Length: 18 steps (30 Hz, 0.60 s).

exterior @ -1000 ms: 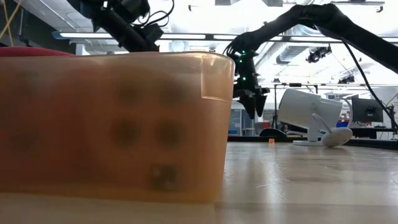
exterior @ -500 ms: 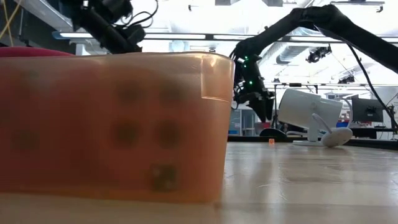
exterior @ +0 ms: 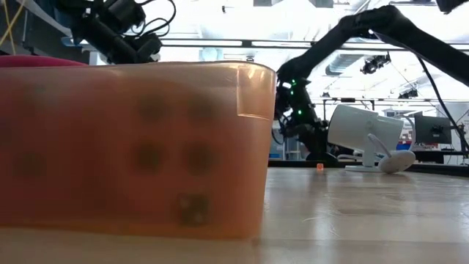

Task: Pick & Place Dice
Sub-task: Put the small orange dice into the orange bin

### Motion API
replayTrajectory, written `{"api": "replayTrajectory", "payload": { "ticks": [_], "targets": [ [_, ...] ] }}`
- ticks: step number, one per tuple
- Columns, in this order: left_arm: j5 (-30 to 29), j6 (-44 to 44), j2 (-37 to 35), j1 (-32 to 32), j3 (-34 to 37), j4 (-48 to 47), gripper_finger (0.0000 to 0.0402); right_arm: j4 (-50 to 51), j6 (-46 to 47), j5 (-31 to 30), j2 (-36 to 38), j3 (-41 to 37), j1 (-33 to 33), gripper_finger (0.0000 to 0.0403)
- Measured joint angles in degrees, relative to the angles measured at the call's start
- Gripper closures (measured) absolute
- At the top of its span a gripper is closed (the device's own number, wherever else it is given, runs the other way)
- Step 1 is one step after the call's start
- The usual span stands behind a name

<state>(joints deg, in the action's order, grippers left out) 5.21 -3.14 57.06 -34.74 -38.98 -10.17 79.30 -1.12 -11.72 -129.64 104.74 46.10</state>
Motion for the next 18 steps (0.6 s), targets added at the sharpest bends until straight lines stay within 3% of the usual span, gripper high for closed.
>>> {"api": "replayTrajectory", "payload": {
  "ticks": [7, 18],
  "targets": [
    [0.0, -0.11, 0.0, 0.02, 0.0, -0.02, 0.0401, -5.45, -0.38, -0.15, -0.02, -2.63, -0.14, 0.0168],
    [-0.02, -0.96, 0.0, 0.02, 0.0, -0.02, 0.0401, -4.61, 2.81, 0.29, -0.02, -2.63, 0.51, 0.0168]
  ]
}}
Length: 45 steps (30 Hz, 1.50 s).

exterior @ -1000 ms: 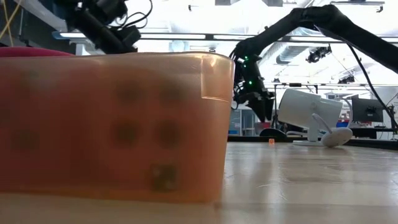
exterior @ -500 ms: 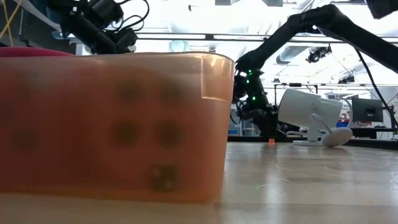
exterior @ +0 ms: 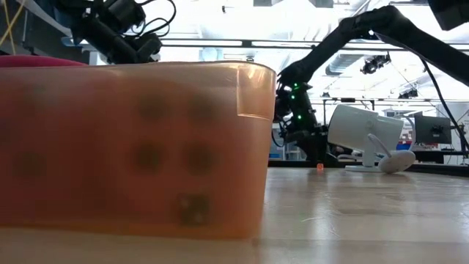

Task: Pick & Place Dice
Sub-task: Put the small orange dice into the orange bin

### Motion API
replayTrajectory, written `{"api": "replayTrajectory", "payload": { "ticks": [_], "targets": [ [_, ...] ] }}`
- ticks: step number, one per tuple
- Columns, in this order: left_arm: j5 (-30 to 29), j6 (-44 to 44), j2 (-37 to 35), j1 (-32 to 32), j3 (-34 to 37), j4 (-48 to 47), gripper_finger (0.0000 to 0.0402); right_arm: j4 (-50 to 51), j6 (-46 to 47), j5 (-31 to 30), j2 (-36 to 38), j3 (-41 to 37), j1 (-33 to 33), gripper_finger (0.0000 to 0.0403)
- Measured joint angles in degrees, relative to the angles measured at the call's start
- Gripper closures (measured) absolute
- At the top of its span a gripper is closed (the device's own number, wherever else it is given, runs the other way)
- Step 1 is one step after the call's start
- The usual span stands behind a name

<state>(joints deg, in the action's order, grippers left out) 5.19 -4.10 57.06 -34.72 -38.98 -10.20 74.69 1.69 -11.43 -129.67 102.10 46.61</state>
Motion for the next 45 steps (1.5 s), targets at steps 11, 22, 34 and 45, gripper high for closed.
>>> {"api": "replayTrajectory", "payload": {
  "ticks": [11, 22, 34, 45],
  "targets": [
    [-0.02, 0.24, 0.02, 0.0, 0.0, -0.04, 0.0401, -0.59, 1.97, 2.59, -0.02, 0.0, 0.29, 0.0168],
    [-0.04, 0.71, 0.04, 0.0, -0.02, -0.02, 0.0401, -4.7, 3.09, 3.52, 0.3, -4.82, 0.9, 0.0168],
    [-0.04, 0.17, 0.04, 0.0, -0.04, 0.0, 0.0401, -6.16, 0.61, 4.23, 0.13, -4.97, 0.63, 0.0209],
    [-0.04, 0.22, 0.04, 0.0, -0.04, -0.02, 0.0401, -6.14, -2.46, 4.32, 0.07, -5.05, 0.53, 0.0354]
  ]
}}
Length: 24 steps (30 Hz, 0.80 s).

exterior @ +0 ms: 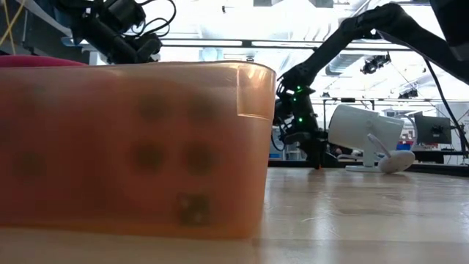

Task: Pick & Place Dice
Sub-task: Put the small orange dice into the orange bin

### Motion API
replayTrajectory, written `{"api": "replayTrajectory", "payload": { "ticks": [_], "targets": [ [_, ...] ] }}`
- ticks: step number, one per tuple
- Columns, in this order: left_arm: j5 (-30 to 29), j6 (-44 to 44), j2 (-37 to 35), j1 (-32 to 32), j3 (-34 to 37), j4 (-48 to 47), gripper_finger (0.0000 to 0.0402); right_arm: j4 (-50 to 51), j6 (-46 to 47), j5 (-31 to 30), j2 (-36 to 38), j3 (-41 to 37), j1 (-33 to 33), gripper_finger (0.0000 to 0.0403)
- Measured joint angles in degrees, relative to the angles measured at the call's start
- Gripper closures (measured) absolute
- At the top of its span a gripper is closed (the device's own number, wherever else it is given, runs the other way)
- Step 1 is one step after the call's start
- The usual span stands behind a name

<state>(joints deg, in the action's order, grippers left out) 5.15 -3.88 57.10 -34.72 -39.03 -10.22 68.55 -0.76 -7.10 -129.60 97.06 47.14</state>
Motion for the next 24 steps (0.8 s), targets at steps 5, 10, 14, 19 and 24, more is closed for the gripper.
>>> {"api": "replayTrajectory", "payload": {
  "ticks": [5, 10, 14, 19, 24],
  "targets": [
    [0.45, 0.01, 0.0, 0.0, 0.0, -0.02, 0.0401, -1.1, -2.78, -7.51, 0.46, -0.19, -1.61, 0.0364],
    [1.17, 0.02, 0.0, 0.02, 0.0, 0.0, 0.0401, -1.37, -3.53, -12.14, 4.55, -0.35, -5.17, 0.0378],
    [1.62, -0.27, 0.0, 0.22, 0.0, -0.03, 0.0401, 0.13, -3.47, -11.86, 10.59, -0.2, -10.33, 0.0378],
    [2.27, 0.3, 0.0, 3.1, 0.0, -0.02, 0.0401, -0.65, -3.82, -11.04, 19.25, -0.96, -20.64, 0.0378],
    [2.13, 0.48, 0.0, 8.64, 0.0, -0.15, 0.0401, -5.9, -3.15, -4.6, 27.32, -6.73, -32.97, 0.0378]
  ]
}}
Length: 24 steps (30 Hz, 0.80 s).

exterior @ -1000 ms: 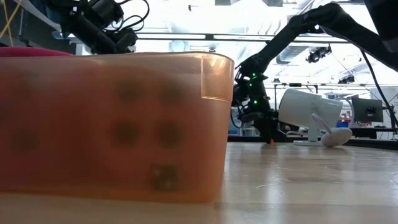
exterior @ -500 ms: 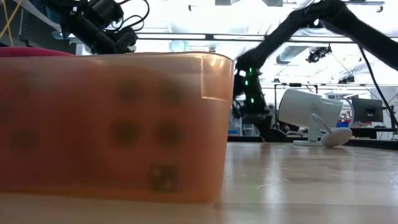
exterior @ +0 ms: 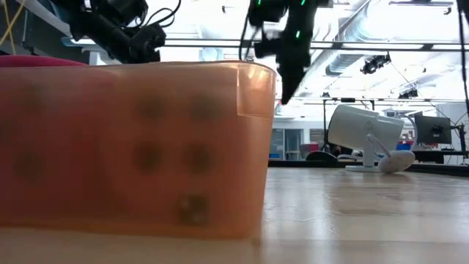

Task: Pick & Place Dice
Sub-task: Put the small orange dice into the orange bin

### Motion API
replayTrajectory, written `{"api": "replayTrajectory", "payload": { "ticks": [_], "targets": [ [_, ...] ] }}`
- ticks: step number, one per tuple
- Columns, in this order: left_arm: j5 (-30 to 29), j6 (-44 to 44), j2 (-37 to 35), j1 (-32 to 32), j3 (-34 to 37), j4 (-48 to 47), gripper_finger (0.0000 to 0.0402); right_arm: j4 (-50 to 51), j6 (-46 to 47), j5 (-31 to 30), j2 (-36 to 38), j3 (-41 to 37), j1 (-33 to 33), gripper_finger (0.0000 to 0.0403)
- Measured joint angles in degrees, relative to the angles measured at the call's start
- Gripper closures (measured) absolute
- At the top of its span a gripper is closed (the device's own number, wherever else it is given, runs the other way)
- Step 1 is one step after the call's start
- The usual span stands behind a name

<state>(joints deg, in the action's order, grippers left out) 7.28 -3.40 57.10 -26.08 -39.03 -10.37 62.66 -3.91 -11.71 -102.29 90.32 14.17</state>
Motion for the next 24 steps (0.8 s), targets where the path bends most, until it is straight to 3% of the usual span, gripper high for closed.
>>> {"api": "replayTrajectory", "payload": {
  "ticks": [3, 11, 24],
  "targets": [
    [-0.01, -0.47, 0.0, 4.03, 0.0, -0.04, 0.0401, -6.21, 2.05, 4.56, 2.83, -3.8, -7.29, 0.0378],
    [-2.15, -6.69, 0.0, 14.4, 0.0, 3.13, 0.0401, -16.52, 0.72, 4.34, -0.29, -5.78, -18.06, 0.0378],
    [-23.2, -15.0, 0.15, 37.7, 0.0, 4.44, 0.0401, -19.19, 4.82, 6.41, -4.1, -5.75, -19.59, 0.0375]
  ]
}}
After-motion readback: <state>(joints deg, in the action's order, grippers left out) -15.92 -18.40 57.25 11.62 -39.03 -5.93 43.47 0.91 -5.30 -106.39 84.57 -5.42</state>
